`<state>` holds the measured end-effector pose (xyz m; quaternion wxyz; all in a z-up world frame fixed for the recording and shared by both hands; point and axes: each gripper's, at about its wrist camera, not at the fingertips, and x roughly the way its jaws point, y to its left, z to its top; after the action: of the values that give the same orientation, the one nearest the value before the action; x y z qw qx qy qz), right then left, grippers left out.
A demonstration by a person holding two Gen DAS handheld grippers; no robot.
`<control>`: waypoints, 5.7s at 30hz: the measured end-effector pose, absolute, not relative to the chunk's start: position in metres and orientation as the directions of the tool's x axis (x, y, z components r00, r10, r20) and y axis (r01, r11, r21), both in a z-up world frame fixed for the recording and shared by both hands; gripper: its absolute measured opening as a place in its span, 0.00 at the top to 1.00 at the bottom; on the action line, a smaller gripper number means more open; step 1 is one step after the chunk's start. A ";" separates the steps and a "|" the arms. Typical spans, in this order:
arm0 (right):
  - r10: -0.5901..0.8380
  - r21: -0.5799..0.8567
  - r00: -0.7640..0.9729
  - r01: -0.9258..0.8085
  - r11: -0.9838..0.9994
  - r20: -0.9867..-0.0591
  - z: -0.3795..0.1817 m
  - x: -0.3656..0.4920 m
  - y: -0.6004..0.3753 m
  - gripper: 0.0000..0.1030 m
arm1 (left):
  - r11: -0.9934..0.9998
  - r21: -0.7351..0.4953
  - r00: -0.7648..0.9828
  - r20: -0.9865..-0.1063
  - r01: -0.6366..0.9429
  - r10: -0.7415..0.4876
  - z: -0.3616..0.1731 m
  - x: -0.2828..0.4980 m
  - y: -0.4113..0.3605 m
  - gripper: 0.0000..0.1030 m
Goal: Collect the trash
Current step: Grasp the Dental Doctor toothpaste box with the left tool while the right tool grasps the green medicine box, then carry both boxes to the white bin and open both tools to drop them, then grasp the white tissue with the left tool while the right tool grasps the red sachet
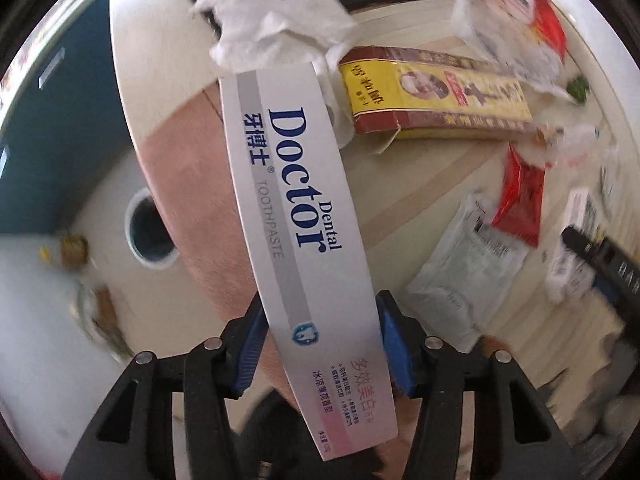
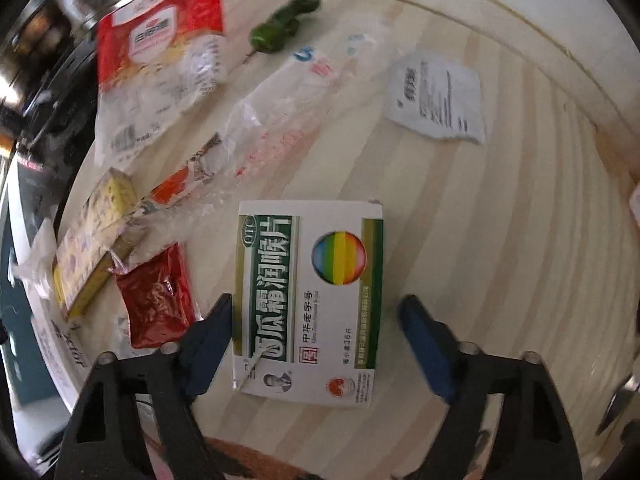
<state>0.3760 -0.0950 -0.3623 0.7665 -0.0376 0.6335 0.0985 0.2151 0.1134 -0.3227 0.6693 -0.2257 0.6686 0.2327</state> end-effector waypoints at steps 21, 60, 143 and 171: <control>0.008 -0.043 0.138 -0.358 0.933 -0.990 -0.368 0.323 -0.127 0.34 | 0.856 0.062 0.011 -0.997 -0.514 0.078 -0.326 0.217 0.110 0.57; 0.227 0.192 -0.043 -0.696 0.692 -0.973 -0.468 0.068 0.355 0.34 | 0.609 -0.061 0.032 -0.998 -0.791 -0.058 -0.482 -0.080 0.502 0.58; 0.303 0.203 0.213 -0.390 0.898 -0.929 -0.233 0.258 0.070 0.00 | 0.692 0.013 0.207 -0.950 -0.722 0.234 -0.221 0.114 0.309 0.09; 0.142 0.049 0.312 -0.289 0.956 -0.940 -0.315 0.351 -0.034 0.92 | 0.797 0.009 0.181 -0.972 -0.603 0.149 -0.272 0.247 0.242 0.98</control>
<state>0.3513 -0.0339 -0.3150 0.8073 -0.0641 0.5714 0.1333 0.2469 0.2422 -0.2725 0.7437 -0.1934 0.5879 0.2527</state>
